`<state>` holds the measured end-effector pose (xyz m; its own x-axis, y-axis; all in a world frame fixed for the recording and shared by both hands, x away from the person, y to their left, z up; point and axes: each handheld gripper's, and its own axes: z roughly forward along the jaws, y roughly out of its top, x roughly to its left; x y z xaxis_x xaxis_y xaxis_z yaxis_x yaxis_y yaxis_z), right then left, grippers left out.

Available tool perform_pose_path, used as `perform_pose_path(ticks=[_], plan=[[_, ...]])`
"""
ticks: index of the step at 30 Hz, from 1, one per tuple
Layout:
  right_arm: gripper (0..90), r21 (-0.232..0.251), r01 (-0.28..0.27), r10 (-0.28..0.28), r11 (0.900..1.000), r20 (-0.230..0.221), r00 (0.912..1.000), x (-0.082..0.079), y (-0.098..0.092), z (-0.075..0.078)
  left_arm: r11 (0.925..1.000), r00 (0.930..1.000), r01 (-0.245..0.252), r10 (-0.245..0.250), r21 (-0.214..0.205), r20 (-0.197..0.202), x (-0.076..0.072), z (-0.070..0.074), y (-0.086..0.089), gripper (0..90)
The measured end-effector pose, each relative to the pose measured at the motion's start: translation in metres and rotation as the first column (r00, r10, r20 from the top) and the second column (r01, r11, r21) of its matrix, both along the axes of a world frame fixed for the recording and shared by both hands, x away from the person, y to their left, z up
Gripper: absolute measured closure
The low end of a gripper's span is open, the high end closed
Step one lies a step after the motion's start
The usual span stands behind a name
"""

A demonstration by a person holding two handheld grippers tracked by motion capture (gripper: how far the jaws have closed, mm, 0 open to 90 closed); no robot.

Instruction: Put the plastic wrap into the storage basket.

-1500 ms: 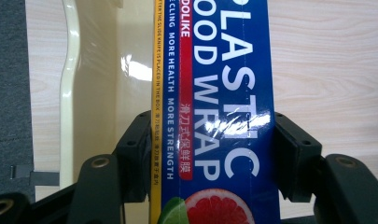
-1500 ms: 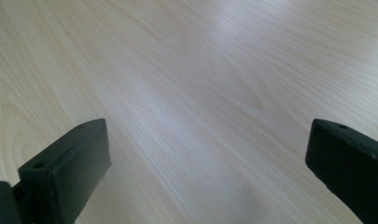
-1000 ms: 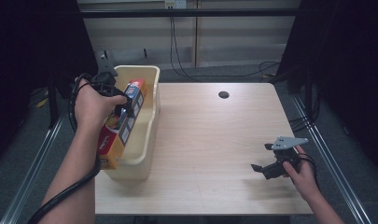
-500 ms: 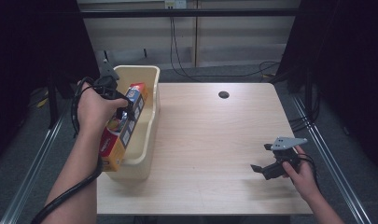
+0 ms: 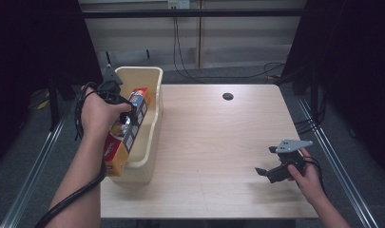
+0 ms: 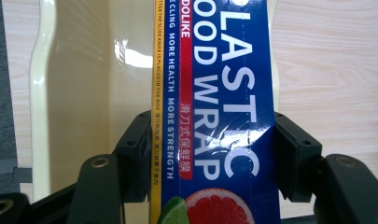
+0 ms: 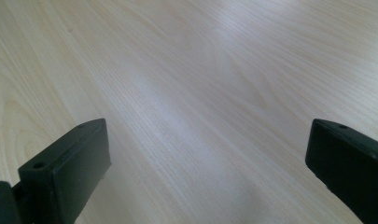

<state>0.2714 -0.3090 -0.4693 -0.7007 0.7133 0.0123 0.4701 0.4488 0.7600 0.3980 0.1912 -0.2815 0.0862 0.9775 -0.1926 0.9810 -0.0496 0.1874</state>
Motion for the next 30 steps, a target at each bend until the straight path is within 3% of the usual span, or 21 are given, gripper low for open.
perform_pose_path(ticks=[30], plan=[[0.0, -0.007, -0.003, 0.003, 1.0, 0.002, 1.0, 0.0, 0.001, 0.0, 0.9998, 0.9989, -0.014, 0.013, -0.012, -0.045, 0.001, -0.024, 0.003, 40.4]])
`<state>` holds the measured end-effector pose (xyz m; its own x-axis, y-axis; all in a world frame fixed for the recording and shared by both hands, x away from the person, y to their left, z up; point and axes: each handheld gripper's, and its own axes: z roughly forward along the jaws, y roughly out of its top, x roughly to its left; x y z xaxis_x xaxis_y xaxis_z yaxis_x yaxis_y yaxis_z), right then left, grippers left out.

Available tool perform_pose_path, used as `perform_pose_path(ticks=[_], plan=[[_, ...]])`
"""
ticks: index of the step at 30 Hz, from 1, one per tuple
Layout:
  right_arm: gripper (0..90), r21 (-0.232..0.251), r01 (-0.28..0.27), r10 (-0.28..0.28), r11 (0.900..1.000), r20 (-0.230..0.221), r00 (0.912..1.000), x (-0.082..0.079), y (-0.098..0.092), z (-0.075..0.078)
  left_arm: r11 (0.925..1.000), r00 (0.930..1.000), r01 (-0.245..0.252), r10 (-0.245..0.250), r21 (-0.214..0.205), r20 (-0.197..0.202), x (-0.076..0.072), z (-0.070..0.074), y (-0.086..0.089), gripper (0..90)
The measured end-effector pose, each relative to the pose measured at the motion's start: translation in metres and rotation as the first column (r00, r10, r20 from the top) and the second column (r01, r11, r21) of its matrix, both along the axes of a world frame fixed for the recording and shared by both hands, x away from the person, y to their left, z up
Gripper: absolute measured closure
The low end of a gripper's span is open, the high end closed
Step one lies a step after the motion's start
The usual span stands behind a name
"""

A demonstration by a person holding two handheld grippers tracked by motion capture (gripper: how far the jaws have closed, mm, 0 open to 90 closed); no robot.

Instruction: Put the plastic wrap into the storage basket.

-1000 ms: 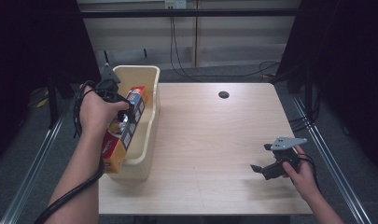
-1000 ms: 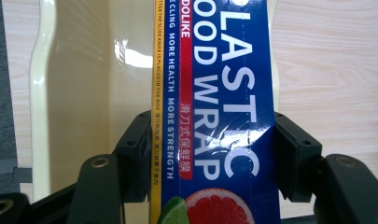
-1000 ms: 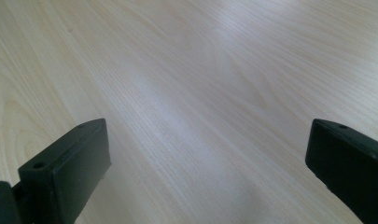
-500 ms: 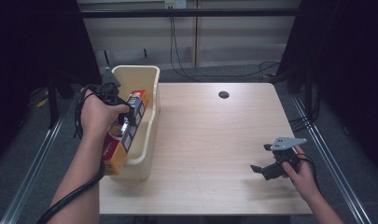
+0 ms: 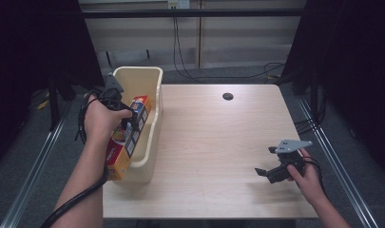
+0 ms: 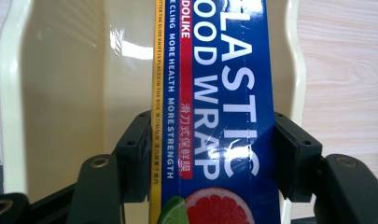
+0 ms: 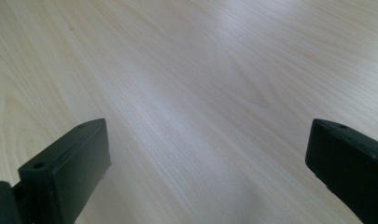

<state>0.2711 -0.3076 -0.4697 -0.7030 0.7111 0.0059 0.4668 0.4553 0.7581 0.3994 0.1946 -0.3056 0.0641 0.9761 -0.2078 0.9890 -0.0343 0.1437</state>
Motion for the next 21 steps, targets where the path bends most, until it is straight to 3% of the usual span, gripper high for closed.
perform_pose_path(ticks=[21], plan=[[0.0, -0.002, 0.002, -0.002, 1.0, 0.0, 1.0, 0.0, 0.0, 0.0, 1.0, 0.9994, -0.002, 0.002, 0.008, -0.033, 0.005, -0.014, -0.005, 40.2]])
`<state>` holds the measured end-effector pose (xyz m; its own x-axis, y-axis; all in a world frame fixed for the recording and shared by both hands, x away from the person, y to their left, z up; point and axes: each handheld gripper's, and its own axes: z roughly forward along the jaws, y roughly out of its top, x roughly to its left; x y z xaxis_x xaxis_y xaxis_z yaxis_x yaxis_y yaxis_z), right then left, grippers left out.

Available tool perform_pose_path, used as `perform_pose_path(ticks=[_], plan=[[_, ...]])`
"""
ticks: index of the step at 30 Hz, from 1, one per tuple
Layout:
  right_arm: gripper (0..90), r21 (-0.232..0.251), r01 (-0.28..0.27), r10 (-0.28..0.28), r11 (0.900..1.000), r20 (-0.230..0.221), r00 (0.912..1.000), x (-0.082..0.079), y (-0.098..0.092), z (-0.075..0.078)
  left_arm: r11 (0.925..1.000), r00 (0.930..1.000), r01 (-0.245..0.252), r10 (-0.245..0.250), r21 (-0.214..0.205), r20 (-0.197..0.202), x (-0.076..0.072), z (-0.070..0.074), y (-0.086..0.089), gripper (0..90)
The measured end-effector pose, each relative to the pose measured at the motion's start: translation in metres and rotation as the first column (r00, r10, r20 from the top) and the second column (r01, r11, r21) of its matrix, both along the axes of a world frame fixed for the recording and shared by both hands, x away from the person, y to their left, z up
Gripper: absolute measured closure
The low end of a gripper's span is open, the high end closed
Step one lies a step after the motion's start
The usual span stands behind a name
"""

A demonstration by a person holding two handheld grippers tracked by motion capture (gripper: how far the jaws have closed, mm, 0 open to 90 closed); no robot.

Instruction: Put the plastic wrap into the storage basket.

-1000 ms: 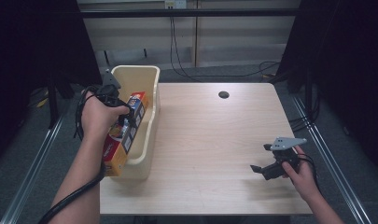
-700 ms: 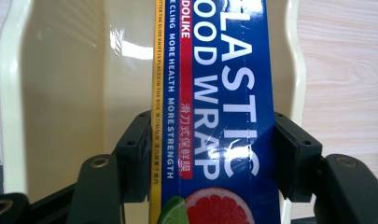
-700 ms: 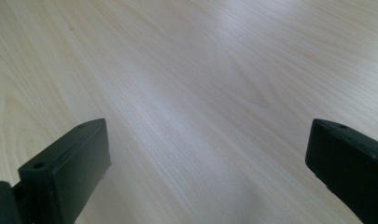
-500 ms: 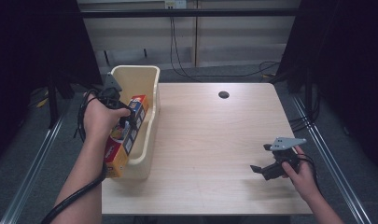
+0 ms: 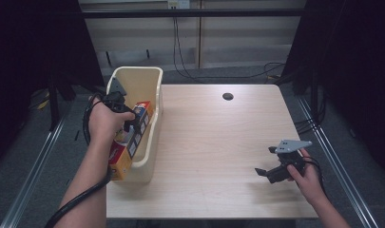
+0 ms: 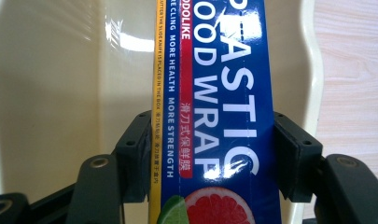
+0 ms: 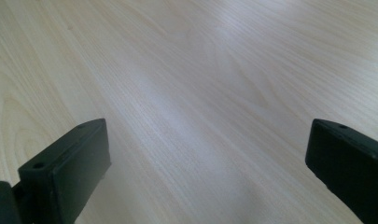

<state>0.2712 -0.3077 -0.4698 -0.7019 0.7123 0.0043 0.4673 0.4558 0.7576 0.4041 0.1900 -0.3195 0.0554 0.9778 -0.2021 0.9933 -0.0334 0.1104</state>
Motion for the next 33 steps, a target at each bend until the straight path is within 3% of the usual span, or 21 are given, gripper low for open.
perform_pose_path(ticks=[33], plan=[[0.0, -0.003, 0.005, -0.005, 1.0, -0.007, 1.0, 0.0, 0.0, 0.0, 1.0, 0.9989, 0.0, 0.0, 0.006, -0.046, 0.005, -0.016, -0.004, 39.7]])
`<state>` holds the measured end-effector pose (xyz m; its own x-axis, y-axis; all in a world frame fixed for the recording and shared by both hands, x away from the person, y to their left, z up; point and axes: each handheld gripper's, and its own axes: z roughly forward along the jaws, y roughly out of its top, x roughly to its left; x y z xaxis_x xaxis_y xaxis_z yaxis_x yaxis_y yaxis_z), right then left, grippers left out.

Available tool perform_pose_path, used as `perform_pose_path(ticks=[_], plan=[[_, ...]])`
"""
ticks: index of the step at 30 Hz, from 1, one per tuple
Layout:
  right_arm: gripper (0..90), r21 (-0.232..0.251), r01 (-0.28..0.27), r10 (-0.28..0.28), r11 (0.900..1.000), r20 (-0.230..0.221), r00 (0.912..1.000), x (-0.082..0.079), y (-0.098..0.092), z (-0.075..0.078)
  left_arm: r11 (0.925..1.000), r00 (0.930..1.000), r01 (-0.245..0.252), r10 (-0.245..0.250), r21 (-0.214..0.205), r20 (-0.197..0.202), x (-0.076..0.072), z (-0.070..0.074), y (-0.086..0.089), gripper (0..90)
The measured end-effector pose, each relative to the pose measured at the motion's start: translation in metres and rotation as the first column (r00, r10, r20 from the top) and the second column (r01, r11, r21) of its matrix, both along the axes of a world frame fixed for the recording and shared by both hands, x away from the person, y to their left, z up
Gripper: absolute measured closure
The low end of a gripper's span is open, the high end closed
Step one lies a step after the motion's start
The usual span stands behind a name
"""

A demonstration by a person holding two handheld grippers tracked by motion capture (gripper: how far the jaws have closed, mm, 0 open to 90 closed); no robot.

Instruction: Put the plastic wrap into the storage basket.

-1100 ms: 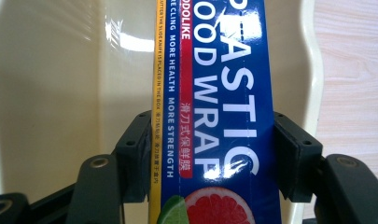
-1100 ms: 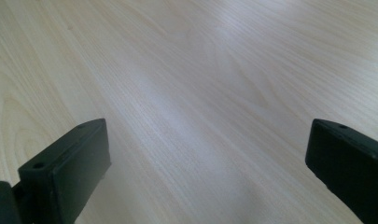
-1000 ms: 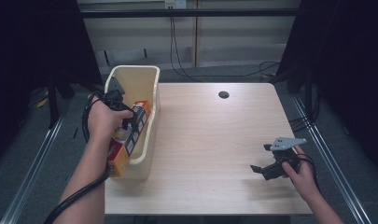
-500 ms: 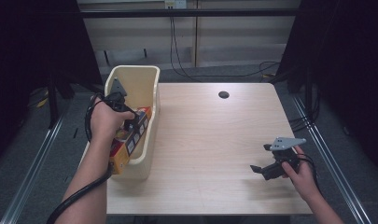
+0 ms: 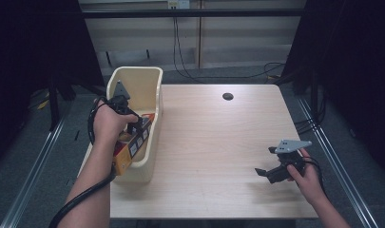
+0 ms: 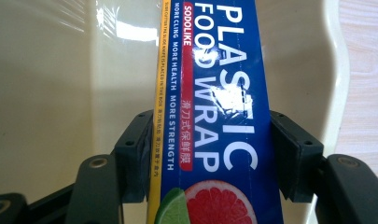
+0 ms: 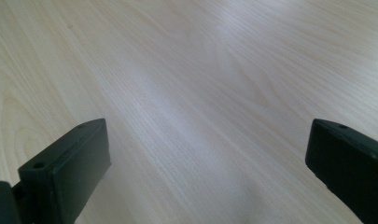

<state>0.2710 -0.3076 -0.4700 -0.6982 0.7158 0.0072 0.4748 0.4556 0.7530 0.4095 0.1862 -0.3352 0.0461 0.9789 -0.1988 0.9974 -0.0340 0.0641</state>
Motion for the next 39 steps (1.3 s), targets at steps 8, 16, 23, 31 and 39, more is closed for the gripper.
perform_pose_path(ticks=[8, 16, 23, 31, 39], plan=[[0.0, 0.0, -0.001, 0.001, 1.0, 0.004, 1.0, 0.0, 0.0, 0.0, 1.0, 1.0, 0.006, -0.006, 0.004, -0.005, 0.0, -0.001, -0.001, 39.7], [0.0, 0.0, -0.002, 0.002, 1.0, 0.004, 1.0, 0.0, 0.0, 0.0, 0.9998, 0.9999, 0.014, -0.013, 0.017, -0.008, 0.001, -0.002, -0.002, 39.3], [0.0, 0.001, -0.002, 0.002, 1.0, 0.004, 1.0, 0.0, 0.0, 0.0, 0.9998, 0.9997, 0.018, -0.018, 0.01, -0.015, 0.001, -0.002, -0.003, 39.1], [0.0, 0.001, -0.003, 0.003, 1.0, 0.0, 1.0, 0.0, 0.0, 0.0, 0.9996, 0.9997, 0.026, -0.026, 0.013, 0.002, 0.0, -0.001, -0.005, 38.0], [0.0, 0.0, -0.003, 0.003, 1.0, 0.005, 1.0, 0.0, 0.0, 0.0, 0.9993, 0.9985, 0.02, -0.019, -0.031, 0.051, 0.0, 0.013, -0.005, 35.6]])
